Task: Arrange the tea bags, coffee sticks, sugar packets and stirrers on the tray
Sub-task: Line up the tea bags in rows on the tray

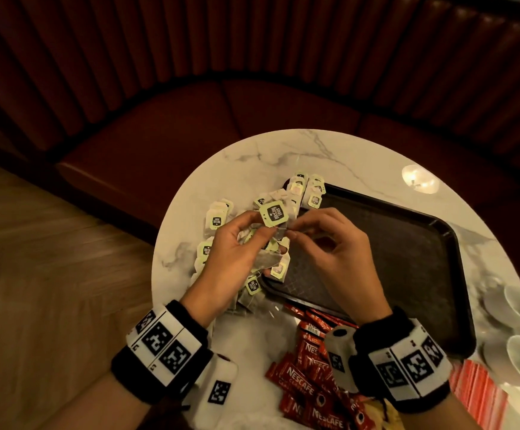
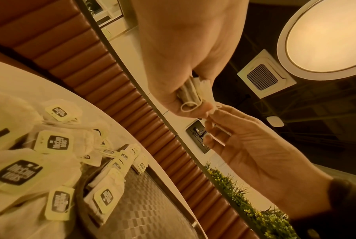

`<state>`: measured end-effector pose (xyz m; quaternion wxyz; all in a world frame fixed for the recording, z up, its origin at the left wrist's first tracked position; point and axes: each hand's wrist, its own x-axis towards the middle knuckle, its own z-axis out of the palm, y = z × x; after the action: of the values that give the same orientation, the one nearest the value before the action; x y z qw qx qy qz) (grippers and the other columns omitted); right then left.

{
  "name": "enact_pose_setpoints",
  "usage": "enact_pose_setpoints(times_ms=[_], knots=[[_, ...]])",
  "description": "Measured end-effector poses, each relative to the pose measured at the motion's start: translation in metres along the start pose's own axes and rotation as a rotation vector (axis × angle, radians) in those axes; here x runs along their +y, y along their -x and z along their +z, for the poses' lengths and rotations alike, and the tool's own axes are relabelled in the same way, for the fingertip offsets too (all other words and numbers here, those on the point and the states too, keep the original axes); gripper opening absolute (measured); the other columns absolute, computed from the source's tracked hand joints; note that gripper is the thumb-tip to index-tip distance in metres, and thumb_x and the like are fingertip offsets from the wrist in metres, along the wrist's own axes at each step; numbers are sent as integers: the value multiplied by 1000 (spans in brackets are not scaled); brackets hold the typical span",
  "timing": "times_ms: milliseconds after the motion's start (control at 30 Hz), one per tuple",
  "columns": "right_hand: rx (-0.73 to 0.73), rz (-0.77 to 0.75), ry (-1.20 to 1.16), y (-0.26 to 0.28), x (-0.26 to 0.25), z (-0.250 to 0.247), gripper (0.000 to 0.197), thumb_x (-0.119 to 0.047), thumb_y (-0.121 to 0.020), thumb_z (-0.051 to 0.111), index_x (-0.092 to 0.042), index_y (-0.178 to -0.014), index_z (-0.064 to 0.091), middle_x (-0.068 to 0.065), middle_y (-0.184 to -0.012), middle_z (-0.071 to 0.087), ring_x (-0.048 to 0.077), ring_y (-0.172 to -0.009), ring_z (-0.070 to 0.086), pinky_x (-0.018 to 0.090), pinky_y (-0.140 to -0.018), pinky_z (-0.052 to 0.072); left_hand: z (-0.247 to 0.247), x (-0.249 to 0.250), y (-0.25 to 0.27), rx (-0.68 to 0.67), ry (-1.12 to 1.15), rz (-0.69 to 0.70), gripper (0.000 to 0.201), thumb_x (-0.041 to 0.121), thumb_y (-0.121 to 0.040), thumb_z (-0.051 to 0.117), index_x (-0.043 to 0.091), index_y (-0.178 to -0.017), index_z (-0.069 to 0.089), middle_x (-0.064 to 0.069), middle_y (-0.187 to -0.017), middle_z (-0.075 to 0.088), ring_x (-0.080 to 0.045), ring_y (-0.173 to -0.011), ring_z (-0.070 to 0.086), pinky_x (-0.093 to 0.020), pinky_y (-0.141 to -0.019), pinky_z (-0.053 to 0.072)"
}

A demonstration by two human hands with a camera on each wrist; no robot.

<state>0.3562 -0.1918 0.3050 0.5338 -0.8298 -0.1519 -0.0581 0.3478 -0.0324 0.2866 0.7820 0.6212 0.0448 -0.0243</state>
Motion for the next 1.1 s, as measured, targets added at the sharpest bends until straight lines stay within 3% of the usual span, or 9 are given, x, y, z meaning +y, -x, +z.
enact_pose_setpoints(times_ms=[100, 200, 333, 433, 567, 667, 800, 1000, 1100], knots=[[44, -28, -7, 0, 0, -3, 8, -12, -88, 69, -13, -96, 70, -3, -97, 66, 10, -86, 62, 26, -76, 54, -2, 2, -1, 38, 31, -30, 14, 14, -95, 58, 19, -103, 69, -8, -109, 70, -25, -81, 73, -22, -49, 48], [38, -120, 8, 0, -1, -9, 10, -3, -89, 66, -9, -98, 66, -1, -99, 65, 13, -88, 63, 26, -76, 54, -3, 3, -3, 72, 6, -24, 10, 16, -96, 58, 19, -94, 68, -8, -108, 71, -32, -92, 71, -23, -56, 46], [-64, -172, 2, 2, 0, -17, 33, 19, -84, 60, -9, -99, 63, -3, -106, 66, 12, -88, 67, 22, -73, 55, 0, 10, 0, 37, 80, -82, 10, 14, -97, 55, 15, -94, 64, -4, -100, 74, -21, -73, 73, -20, -43, 46], [-115, -215, 75, 1, 2, -21, 23, 12, -85, 63, -5, -101, 65, 0, -102, 67, 11, -93, 67, 24, -77, 57, 1, 14, 1, 10, 134, -125, 9, 13, -98, 53, 12, -97, 62, 0, -93, 74, -18, -68, 72, -20, -42, 45], [-113, -239, 123, 1, 1, -22, 25, -14, -88, 63, -14, -113, 66, -4, -106, 68, 4, -100, 65, 18, -86, 53, 0, 16, 1, -36, 193, -168, 11, 14, -98, 50, 9, -102, 59, -4, -90, 73, -16, -65, 70, -22, -43, 45], [-96, -289, 180, 0, 3, -22, 30, -11, -91, 62, -11, -120, 67, 1, -110, 68, 7, -102, 64, 20, -86, 53, -1, 18, 1, -69, 240, -192, 13, 12, -98, 48, 7, -103, 60, -5, -88, 73, -16, -64, 70, -25, -48, 53], [-107, -344, 240, 0, 5, -21, 32, -11, -92, 57, -12, -122, 67, 3, -111, 65, 8, -102, 61, 19, -85, 52, 0, 19, 1, -76, 280, -200, 19, 13, -99, 45, 10, -95, 64, -5, -85, 74, -22, -66, 70, -30, -65, 58], [-123, -392, 345, -1, 9, -22, 42, 10, -85, 66, -12, -120, 69, 6, -111, 62, 4, -104, 55, 13, -88, 47, 1, 18, 2, -92, 221, -242, 50, 48, -92, 45, 9, -118, 65, -14, -107, 73, -26, -85, 70, -33, -80, 59], [-144, -407, 381, -2, 9, -23, 44, 14, -83, 65, -12, -118, 71, 7, -112, 60, 2, -104, 52, 10, -87, 46, 3, 15, 1, -76, 183, -205, 34, 36, -88, 58, 12, -110, 67, -9, -107, 73, -23, -92, 70, -28, -76, 59]])
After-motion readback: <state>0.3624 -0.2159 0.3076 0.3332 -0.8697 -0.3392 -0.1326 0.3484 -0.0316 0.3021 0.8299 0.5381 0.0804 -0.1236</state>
